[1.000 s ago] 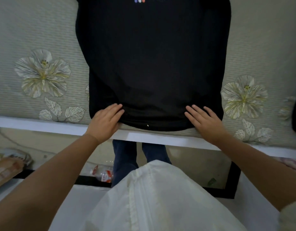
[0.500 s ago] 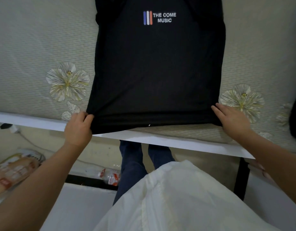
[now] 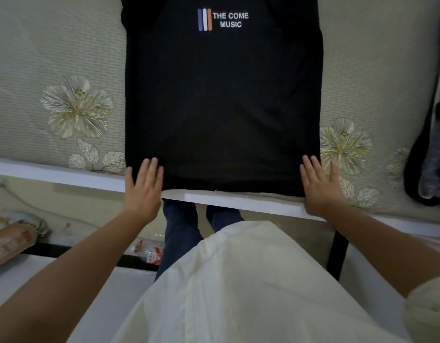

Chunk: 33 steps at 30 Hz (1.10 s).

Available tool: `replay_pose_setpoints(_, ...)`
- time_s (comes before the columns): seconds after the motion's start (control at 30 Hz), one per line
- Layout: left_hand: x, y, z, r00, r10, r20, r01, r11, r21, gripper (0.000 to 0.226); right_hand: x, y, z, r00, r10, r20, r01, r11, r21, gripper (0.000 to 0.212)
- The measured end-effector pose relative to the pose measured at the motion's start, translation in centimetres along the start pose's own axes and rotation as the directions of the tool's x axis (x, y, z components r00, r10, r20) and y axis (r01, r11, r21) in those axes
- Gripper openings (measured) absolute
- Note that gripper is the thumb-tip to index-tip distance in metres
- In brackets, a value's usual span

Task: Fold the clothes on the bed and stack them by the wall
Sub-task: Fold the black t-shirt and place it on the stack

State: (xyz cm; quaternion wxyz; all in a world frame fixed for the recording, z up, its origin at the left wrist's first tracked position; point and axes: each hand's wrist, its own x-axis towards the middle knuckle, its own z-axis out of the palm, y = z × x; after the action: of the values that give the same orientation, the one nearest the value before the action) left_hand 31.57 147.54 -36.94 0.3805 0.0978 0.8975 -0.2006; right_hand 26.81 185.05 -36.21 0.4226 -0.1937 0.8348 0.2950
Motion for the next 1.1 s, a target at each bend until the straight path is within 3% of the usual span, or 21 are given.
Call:
replay_pose_setpoints(0.1,0.8,2.9,-0.3,0.984,0.163,-0.07,-0.166,0.986,-0.031,0.075,0.1,-1.7,-0.2,0.983,-0.113,-0.146,0.127,0.988,0.091,0.087)
replay_pose_setpoints(0.2,2.0,5.3,-0.5,0.983,0.177,-0.041,-0.179,0.983,-0.041,0.071,0.8,-2.4,-0.3,0.95,-0.147,-0.276,0.195,0.968,0.156,0.074)
replay_pose_setpoints(0.33,3.1,5.0,-0.2,0.963,0.197,-0.184,-0.199,0.98,0.01,0.066,2.2,-2.1,1.8,0.973,-0.213,-0.089,0.224,0.965,0.136,0.06)
replay_pose_setpoints(0.57,3.3,3.0,-0.8,0.9,0.348,-0.263,-0.334,0.938,0.097,0.063,2.4,-1.8,1.0,0.962,-0.254,-0.098,0.26,0.964,0.054,0.052)
replay_pose_setpoints(0.63,2.9,2.9,-1.6,0.918,0.3,-0.261,-0.321,0.946,-0.038,0.065,2.3,-1.9,0.4,0.923,-0.218,-0.316,0.247,0.967,0.055,0.055)
replay_pose_setpoints(0.7,3.4,3.7,-0.6,0.921,0.3,-0.246,-0.319,0.947,-0.038,0.067,2.0,-1.7,-0.2,0.87,-0.202,-0.45,0.249,0.967,0.048,0.057)
replay_pose_setpoints(0.77,2.9,4.9,-0.5,0.973,0.222,-0.068,-0.229,0.967,-0.112,0.064,1.9,-1.8,-0.5,0.88,-0.173,-0.442,0.254,0.958,0.131,0.058)
replay_pose_setpoints(0.8,2.7,5.5,-0.7,0.986,0.161,-0.048,-0.166,0.974,-0.154,0.069,1.9,-1.8,-0.6,0.881,-0.164,-0.444,0.256,0.954,0.156,0.059)
replay_pose_setpoints(0.87,2.1,7.2,-2.1,0.99,0.057,-0.13,-0.086,0.971,-0.225,0.082,1.8,-1.6,-1.3,0.852,-0.153,-0.501,0.289,0.935,0.207,0.058)
replay_pose_setpoints(0.93,2.4,9.6,-2.9,0.97,0.067,-0.234,-0.133,0.951,-0.28,0.086,1.9,-0.9,-2.0,0.816,-0.116,-0.566,0.332,0.896,0.294,0.052)
replay_pose_setpoints(1.0,3.2,12.2,-4.0,0.969,0.114,-0.217,-0.188,0.915,-0.357,0.086,1.6,0.0,-2.4,0.795,-0.061,-0.604,0.334,0.875,0.35,0.048)
replay_pose_setpoints(1.1,4.8,14.3,-5.3,0.985,0.035,-0.17,-0.11,0.884,-0.455,0.077,0.6,1.1,-2.7,0.77,-0.01,-0.638,0.318,0.873,0.371,0.045)
